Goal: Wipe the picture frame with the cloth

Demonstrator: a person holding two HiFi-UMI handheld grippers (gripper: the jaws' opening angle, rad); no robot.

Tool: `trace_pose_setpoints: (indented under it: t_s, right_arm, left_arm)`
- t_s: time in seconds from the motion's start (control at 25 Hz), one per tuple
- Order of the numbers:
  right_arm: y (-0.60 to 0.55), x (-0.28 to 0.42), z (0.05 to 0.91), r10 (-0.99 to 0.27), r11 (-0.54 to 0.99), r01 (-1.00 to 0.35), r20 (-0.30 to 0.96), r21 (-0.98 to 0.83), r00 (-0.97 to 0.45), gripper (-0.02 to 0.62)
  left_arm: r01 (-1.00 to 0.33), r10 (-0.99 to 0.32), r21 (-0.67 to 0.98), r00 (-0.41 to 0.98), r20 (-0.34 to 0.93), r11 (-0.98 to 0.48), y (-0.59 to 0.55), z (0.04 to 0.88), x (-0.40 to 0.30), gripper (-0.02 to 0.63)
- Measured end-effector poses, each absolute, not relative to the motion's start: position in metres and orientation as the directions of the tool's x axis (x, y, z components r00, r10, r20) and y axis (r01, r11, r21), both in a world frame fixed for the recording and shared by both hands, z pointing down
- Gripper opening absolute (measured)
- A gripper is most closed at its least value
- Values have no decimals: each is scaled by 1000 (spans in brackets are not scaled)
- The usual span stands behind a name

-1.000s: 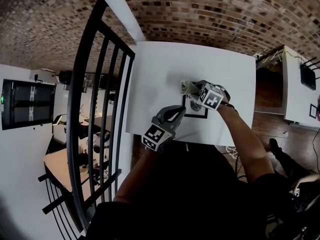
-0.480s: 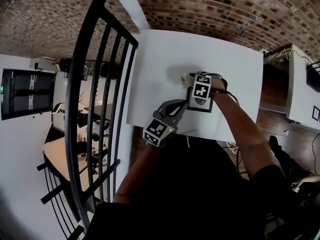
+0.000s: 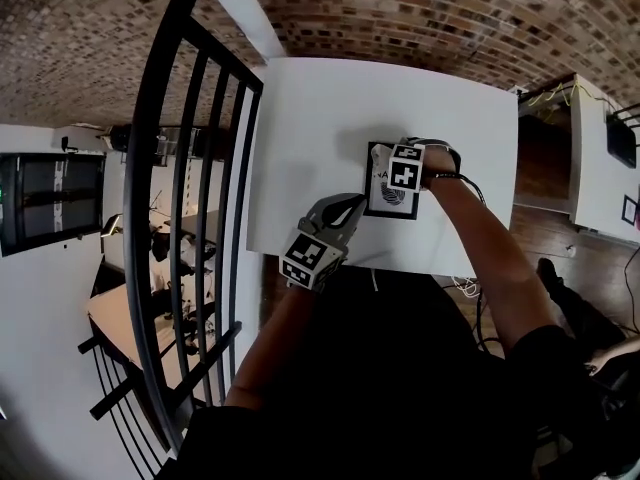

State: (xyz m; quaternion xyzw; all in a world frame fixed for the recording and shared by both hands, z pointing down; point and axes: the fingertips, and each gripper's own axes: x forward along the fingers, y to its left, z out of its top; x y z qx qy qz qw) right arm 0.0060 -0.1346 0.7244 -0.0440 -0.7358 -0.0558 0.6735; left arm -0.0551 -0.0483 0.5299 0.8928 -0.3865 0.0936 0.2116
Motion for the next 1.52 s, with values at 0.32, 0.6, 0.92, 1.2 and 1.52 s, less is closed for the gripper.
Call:
trace_pose_setpoints:
  t_s: [0.32,0.6,0.92,1.2,1.52]
  right_arm:
    - [-138,54,725,-22,995,93,999,27,-47,104]
    - [-129,89,726,-7,998,61,1000,7,1,104]
    - [-119,11,685,-36,987,147,986,60,-160,104]
    - [-86,-34,700,-20,957,284,988,63,-152,106]
    - [-83,-3,735,-15,959,281,998,29,-54,106]
  left_arm:
    - [-704,-609,307,709,356,-640,-53,535,-34,1]
    - [-702,-597,302,710,374,-645,-54,541,-25,1]
    - [-711,-593,293,699,400,-639,-45,546,-24,2]
    - [-729,-605,301,681,411,-615,-34,548,-36,2]
    - [-745,-620,300,665,416,-596,-29,553,-48,2]
